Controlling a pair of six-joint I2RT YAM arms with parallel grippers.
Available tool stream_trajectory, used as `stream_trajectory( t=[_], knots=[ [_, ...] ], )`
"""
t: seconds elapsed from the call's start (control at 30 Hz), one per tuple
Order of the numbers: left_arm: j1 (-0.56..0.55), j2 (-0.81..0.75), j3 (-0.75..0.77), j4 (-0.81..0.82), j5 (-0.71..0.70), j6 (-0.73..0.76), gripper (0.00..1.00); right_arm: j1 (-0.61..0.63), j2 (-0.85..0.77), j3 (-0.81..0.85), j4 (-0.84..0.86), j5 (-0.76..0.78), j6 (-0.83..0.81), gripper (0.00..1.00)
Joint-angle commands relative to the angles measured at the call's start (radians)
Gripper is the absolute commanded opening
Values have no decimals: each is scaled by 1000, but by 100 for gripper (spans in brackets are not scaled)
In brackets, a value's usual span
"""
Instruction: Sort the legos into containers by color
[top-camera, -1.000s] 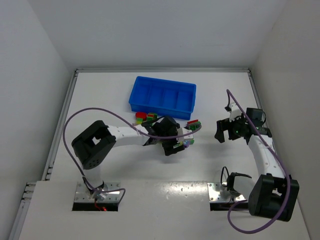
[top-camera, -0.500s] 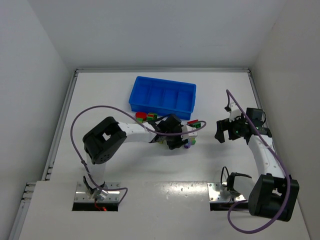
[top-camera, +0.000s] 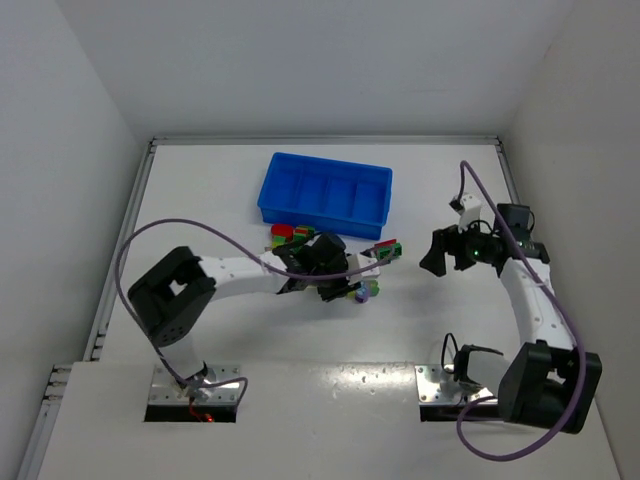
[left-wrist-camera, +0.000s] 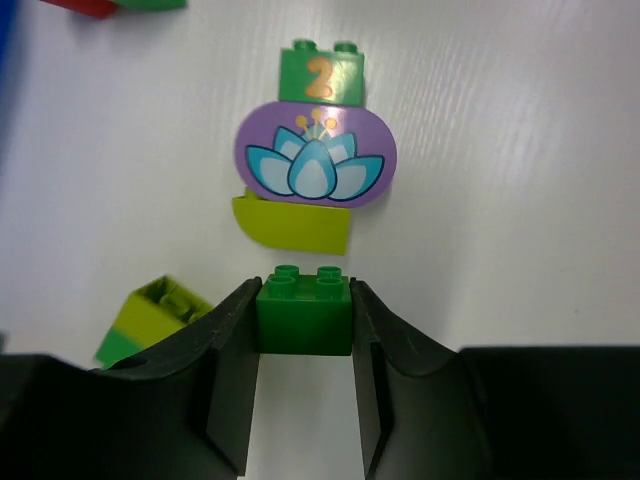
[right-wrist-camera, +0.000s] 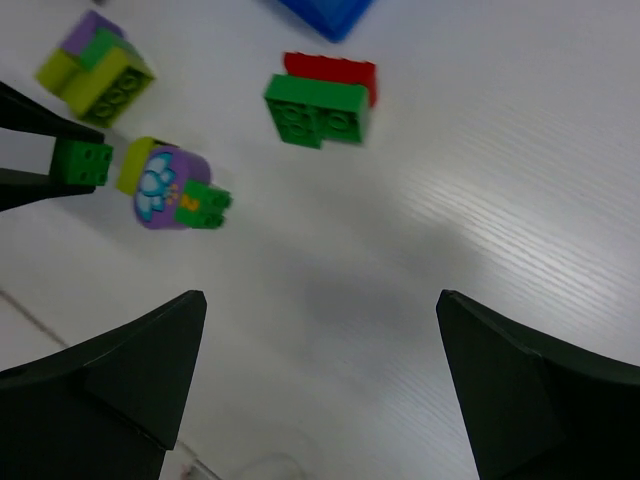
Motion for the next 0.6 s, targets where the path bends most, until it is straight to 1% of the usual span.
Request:
stream_trajectory(
  t=[0.0,0.03,0.07,0.17,0.2,0.3,0.4,0.5,0.53,0.57],
  knots=[
    [5,-161,-20,23,-41,-18,0,8,61,75,-51,-267,26,99],
    [19,-194,-20,-3,-42,-30,0,17,87,84,-62,-300,26,99],
    [31,-209,-20,-3,-42,-42,0,17,152,105,-79,-360,26,99],
    [41,-243,-20,-23,-51,-42,0,26,258,149,-159,-437,-33,99],
    [41,-243,-20,-23,-51,-42,0,37,325,158,-188,-446,-33,99],
    [50,-252,-11,-33,-51,-53,0,46,443,195,-251,-501,-119,99],
    [90,-240,27,-33,-37,-81,0,46,506,231,-338,-526,-190,99],
    [169,-209,99,-23,-107,-131,0,34,528,244,-348,-535,-202,99],
    [194,-174,157,-23,-124,-146,0,23,528,244,-339,-535,-202,99],
    [244,-153,190,-23,-138,-177,0,23,528,244,-338,-526,-202,99]
  ],
)
